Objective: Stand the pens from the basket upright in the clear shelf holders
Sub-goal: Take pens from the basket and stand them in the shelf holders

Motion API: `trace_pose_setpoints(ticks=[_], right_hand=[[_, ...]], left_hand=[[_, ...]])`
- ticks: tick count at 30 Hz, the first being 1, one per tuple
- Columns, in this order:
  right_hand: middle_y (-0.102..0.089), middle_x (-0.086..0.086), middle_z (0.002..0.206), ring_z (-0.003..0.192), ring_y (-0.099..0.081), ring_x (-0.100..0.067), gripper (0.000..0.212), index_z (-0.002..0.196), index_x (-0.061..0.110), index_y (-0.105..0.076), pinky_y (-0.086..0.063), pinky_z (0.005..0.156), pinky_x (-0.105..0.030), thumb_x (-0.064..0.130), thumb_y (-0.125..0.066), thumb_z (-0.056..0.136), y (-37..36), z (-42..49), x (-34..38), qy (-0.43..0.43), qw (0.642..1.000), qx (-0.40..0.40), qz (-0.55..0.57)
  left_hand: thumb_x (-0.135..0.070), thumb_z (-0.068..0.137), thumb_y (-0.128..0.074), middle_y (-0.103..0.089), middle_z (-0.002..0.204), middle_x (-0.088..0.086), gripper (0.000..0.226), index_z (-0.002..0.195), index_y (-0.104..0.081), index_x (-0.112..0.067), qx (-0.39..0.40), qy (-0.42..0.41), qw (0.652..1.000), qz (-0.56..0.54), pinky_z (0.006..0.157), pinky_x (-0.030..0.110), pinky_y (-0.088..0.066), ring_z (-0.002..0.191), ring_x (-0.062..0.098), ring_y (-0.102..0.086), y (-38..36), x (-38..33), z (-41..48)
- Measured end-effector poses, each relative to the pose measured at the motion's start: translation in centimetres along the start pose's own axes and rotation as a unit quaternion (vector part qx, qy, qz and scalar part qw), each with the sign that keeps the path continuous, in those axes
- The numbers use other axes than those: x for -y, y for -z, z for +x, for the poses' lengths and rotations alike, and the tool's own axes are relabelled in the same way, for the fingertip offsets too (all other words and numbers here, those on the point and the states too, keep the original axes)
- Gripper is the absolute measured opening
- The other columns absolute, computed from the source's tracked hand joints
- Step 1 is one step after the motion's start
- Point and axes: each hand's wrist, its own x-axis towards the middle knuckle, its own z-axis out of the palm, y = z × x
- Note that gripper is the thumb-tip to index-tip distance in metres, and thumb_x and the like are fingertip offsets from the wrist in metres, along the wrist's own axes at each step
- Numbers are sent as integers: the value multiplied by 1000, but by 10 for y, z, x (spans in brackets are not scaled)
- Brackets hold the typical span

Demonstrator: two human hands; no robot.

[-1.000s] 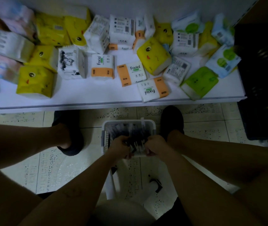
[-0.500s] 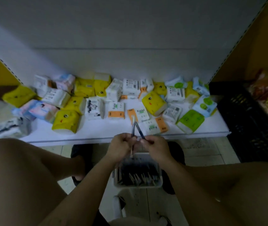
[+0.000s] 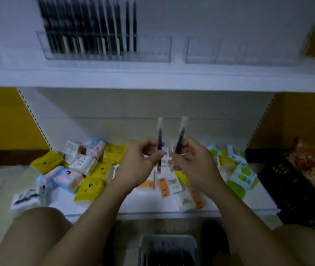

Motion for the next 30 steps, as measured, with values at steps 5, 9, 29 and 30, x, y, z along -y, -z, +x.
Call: trace_pose_setpoints(ticks=[5,9,29,30], right_hand=[[-65,6,74,71,-64,-12,15,86,27,-59,-56,66,-46,42,-60,87,14,29,66,114,991,-49,-44],[-65,5,78,70,-66,-12,10,94,26,-58,-57,69,-47,20,-65,90,22,53,108,152,987,-54,-27],[-65,-3,87,58,-70,-17,50,114,40,-40,-58,52,-28,11,-70,86,49,182,213,296,952,-71,37],[-66,-2,85,57,-70,-17,47,114,38,-41,-58,51,-27,12,-70,86,48,190,216,300,950,-73,38]], left_hand=[[-17,84,-73,-67,74,-8,13,85,-67,-29,-18,-90,996,14,67,31,-56,71,11,-66,33,-64,30],[-9,82,-73,-63,83,-2,32,105,-58,-25,-35,-157,987,20,61,34,-57,69,16,-65,53,-115,49],[-15,87,-67,-57,101,-7,53,126,-44,-43,-115,-289,938,153,63,14,-55,77,3,-67,124,-226,150],[-16,88,-66,-58,99,-9,51,126,-44,-42,-130,-294,934,159,62,9,-52,77,1,-66,124,-228,157]])
